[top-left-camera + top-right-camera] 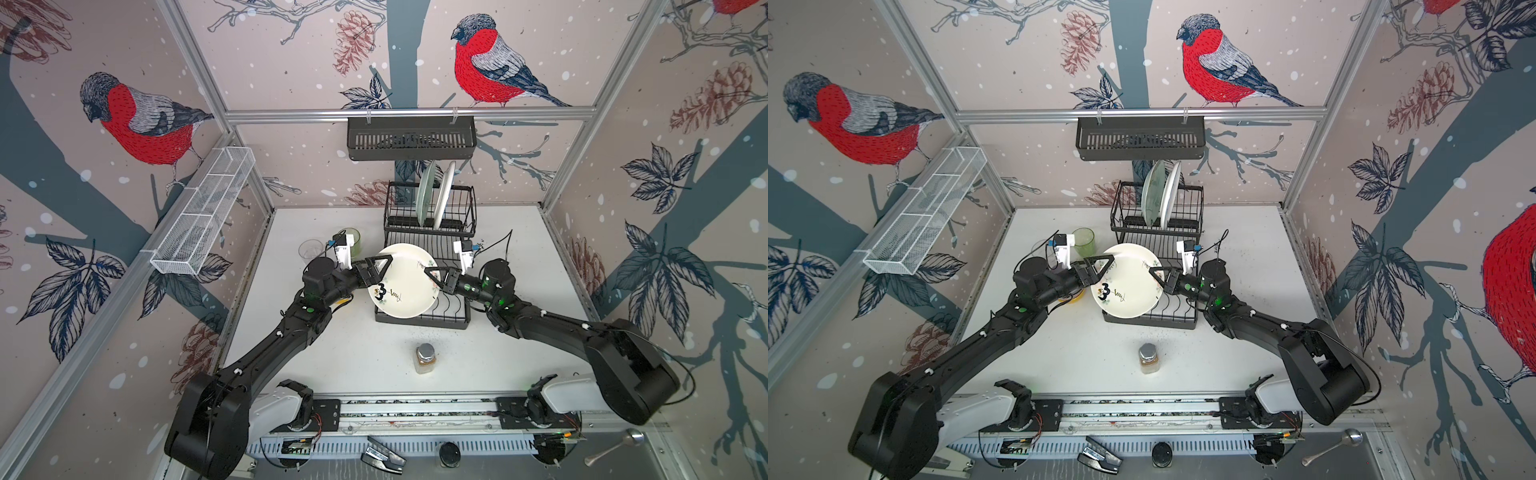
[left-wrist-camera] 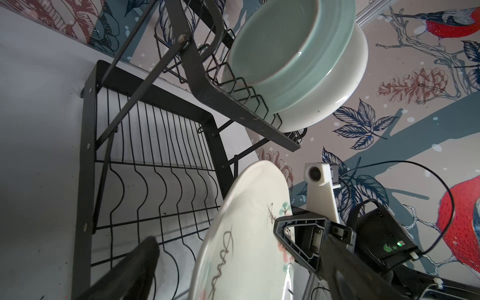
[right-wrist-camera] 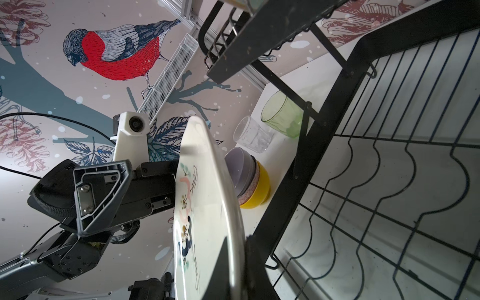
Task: Unload the mixed dishes from the dish rack
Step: 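Hold the white floral plate with both grippers and tilt it flat over the rack, then open the left gripper while the right gripper carries the plate beside the rack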
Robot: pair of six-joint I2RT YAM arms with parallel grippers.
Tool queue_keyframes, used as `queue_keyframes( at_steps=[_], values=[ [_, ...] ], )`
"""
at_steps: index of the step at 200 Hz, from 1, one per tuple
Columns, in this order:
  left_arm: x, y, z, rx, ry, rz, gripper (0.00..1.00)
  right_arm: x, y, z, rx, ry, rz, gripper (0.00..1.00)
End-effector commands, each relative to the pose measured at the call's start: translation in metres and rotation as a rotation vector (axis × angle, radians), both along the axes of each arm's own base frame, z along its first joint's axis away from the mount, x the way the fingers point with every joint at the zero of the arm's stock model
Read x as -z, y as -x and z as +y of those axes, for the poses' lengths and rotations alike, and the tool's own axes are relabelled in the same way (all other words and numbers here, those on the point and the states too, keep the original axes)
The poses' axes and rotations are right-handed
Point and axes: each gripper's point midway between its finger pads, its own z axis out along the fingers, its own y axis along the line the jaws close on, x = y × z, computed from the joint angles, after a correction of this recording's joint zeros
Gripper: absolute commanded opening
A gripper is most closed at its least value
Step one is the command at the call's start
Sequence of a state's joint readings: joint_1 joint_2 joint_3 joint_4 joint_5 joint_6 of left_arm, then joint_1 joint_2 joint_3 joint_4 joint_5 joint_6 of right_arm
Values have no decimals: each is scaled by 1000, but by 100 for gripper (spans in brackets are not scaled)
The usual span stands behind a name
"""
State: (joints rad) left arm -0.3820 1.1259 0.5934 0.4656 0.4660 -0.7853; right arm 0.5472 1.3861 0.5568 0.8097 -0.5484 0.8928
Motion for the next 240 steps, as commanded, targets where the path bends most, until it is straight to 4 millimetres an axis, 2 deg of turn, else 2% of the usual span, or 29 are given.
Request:
queue_keyframes(
  at_steps=[1,112,157,188,191,240],
  values=[
    [-5,-4,4,-27,-19,-40,98,-30,1,1,-20,-88,-78,0],
    [-5,-1,12,-63,-35,-83,97,-19,-8,-16,51,-52,-45,0],
    [-6,7,14,-60,-22,-116,97,-24,-8,-28,87,-22,-57,0],
    [-11,12,16,-59,2,-147,97,-16,-11,-38,115,13,-32,0],
    [-12,12,16,-59,3,-150,98,-23,-9,-40,118,5,-47,0],
    [2,15,11,-22,18,-123,98,-21,-6,-64,207,55,-23,0]
  ],
)
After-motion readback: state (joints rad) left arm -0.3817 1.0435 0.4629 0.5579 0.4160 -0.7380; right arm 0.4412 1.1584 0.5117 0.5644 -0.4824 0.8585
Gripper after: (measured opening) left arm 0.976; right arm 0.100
